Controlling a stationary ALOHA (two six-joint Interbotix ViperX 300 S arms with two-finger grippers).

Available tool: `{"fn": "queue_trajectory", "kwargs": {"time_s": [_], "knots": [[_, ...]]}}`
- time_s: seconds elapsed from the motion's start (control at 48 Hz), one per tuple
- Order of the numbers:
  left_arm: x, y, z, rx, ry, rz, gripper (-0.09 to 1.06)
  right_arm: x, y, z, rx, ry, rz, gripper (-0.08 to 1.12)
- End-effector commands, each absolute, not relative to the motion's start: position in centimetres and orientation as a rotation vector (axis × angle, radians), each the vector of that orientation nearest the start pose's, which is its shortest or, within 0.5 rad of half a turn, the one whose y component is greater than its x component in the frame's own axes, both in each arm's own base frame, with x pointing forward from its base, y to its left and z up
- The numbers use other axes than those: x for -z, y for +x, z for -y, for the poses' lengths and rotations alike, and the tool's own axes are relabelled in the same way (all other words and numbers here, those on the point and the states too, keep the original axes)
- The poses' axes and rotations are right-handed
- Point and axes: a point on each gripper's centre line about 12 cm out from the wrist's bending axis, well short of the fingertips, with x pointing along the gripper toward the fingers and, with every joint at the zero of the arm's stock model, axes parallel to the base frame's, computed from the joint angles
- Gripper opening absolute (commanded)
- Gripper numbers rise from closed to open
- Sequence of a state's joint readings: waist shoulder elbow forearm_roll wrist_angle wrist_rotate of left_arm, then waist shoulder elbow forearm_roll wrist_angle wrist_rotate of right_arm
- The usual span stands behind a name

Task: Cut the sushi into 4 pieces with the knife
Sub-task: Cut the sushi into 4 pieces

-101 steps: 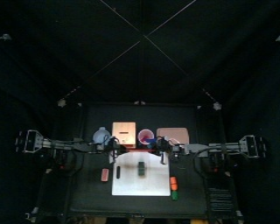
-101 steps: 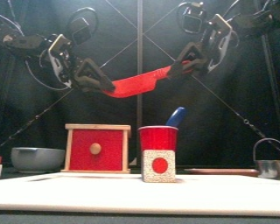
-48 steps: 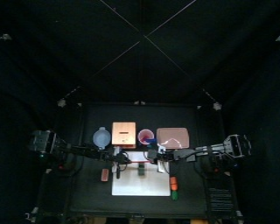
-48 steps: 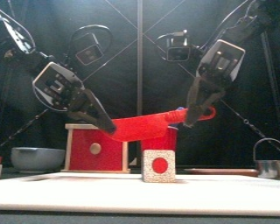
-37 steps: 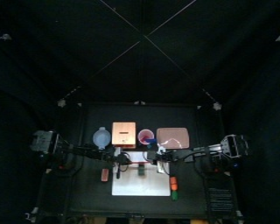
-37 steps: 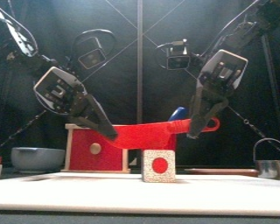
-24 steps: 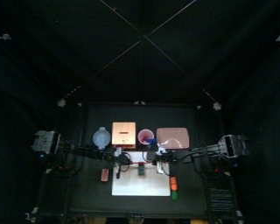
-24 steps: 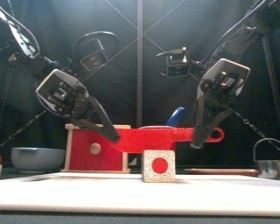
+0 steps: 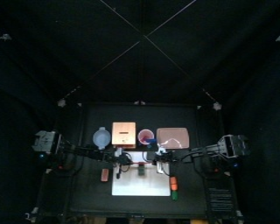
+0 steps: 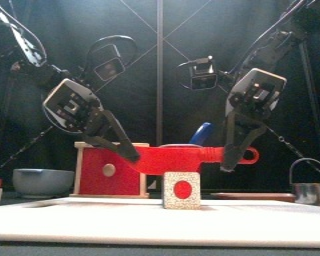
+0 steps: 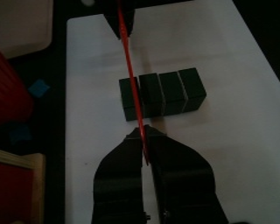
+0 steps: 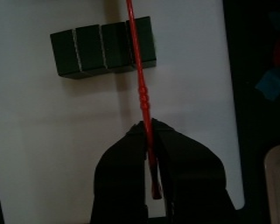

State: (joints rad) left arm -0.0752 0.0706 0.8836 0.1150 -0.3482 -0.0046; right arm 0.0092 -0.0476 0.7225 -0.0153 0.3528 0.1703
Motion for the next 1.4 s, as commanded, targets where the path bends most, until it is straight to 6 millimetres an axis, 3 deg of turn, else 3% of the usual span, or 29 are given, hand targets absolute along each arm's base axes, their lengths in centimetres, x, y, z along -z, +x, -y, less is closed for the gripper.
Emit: {"fn": "queue_trajectory", "kwargs": {"time_s": [0.021,0.604,0.917,1.146,1.396], "knots": [[-11.2,35.4,4.3,0.176,0.124,-0.591,0.33,-13.7,34.3,-0.2,0.082,0.144,-1.027,0.13],[-11.1,35.6,4.9,0.174,0.105,-0.593,0.33,-13.6,34.9,-0.9,0.065,0.143,-1.019,0.13],[-7.5,35.4,4.6,0.153,0.09,-0.716,0.33,-10.4,34.7,-0.9,0.075,0.148,-1.103,0.13],[-7.3,36.1,4.6,0.155,0.097,-0.714,0.33,-10.8,34.8,-0.4,0.084,0.147,-1.092,0.13],[-7.9,36.4,1.8,0.105,0.104,-0.698,0.33,-11.5,34.7,1.7,0.128,0.149,-1.068,0.13]]}}
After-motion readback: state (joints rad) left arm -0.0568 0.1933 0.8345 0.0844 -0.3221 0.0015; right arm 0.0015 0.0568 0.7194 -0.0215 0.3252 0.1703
